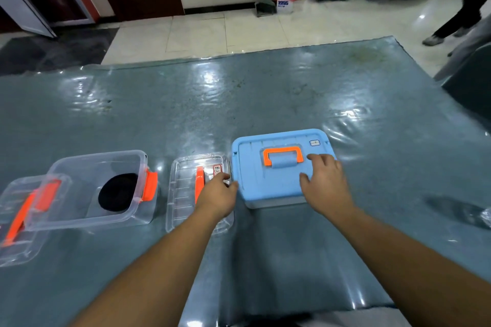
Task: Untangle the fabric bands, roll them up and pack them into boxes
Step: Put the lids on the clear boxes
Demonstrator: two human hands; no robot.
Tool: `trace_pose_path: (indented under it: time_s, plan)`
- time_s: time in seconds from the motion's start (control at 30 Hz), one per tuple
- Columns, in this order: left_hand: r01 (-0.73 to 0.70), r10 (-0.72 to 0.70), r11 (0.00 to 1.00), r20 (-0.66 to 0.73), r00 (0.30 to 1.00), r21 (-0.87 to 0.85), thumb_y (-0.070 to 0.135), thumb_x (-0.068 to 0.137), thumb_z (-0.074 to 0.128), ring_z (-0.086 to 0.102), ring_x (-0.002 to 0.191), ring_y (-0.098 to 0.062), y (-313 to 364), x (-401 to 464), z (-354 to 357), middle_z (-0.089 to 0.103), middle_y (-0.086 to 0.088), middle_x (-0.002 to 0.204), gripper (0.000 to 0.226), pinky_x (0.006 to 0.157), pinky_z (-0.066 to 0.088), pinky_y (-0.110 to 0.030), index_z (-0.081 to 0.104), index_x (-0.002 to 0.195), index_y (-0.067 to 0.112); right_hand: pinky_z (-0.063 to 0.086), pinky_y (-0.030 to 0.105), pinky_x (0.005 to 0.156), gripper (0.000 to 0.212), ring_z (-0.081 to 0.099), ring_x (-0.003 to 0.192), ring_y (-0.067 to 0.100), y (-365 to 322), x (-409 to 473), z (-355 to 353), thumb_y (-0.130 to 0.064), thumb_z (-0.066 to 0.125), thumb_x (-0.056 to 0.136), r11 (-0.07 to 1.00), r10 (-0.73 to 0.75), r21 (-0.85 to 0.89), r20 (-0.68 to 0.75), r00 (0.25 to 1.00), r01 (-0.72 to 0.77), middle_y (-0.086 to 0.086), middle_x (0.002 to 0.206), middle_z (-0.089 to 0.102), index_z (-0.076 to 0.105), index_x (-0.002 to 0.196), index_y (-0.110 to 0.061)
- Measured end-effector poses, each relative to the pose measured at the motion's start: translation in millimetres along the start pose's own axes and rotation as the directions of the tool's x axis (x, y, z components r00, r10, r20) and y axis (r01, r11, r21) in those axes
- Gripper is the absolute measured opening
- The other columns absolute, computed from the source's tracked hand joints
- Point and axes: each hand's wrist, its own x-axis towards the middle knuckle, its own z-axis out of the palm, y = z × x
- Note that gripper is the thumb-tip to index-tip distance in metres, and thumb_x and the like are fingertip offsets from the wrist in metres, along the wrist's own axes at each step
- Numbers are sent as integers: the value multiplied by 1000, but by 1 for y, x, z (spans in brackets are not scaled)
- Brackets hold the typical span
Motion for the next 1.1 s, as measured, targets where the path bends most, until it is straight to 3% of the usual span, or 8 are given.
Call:
trace_pose_path:
  time_s: [0.1, 0.33, 0.5, 0.77, 1.1]
  plan:
    - [-8, 9, 998, -17, 1000, 68, 38, 103, 54, 68, 103, -26, -9, -18, -4, 69, -3, 123, 40, 92, 54, -35, 59, 137, 20, 41, 49, 108, 50, 45, 130, 35, -20, -21, 6, -29, 59, 96, 996, -93, -1, 102, 990, 94, 12, 141, 52, 51, 143, -16]
    - [10, 0, 981, -53, 999, 191, 39, 96, 55, 66, 113, -29, -40, -66, -24, 64, -2, 135, 41, 97, 55, -41, 60, 135, 27, 42, 43, 106, 49, 47, 128, 30, -66, -62, 22, -31, 52, 100, 946, -312, -2, 249, 917, 323, 7, 137, 54, 45, 146, -19]
    - [57, -35, 963, -86, 996, 262, 35, 97, 55, 62, 121, -29, -67, -108, -32, 62, -7, 136, 41, 102, 52, -40, 60, 135, 20, 45, 42, 106, 46, 51, 127, 31, -82, -93, 50, -29, 54, 99, 925, -378, 110, 339, 861, 363, 10, 136, 58, 50, 143, -16]
    - [181, -159, 934, -95, 983, 309, 36, 99, 54, 56, 131, -28, -133, -155, -44, 54, -6, 146, 49, 107, 48, -40, 53, 145, 21, 47, 42, 105, 48, 51, 130, 33, -96, -136, 85, -30, 50, 99, 942, -327, 108, 519, 790, 319, 13, 140, 57, 48, 144, -16]
    - [157, -135, 940, -92, 987, 304, 33, 100, 51, 57, 128, -32, -214, -131, -106, 57, -9, 142, 42, 106, 48, -42, 56, 139, 19, 50, 38, 98, 36, 62, 118, 36, -184, -125, 133, -27, 57, 96, 969, -246, 85, 462, 852, 234, 15, 123, 70, 61, 127, -9]
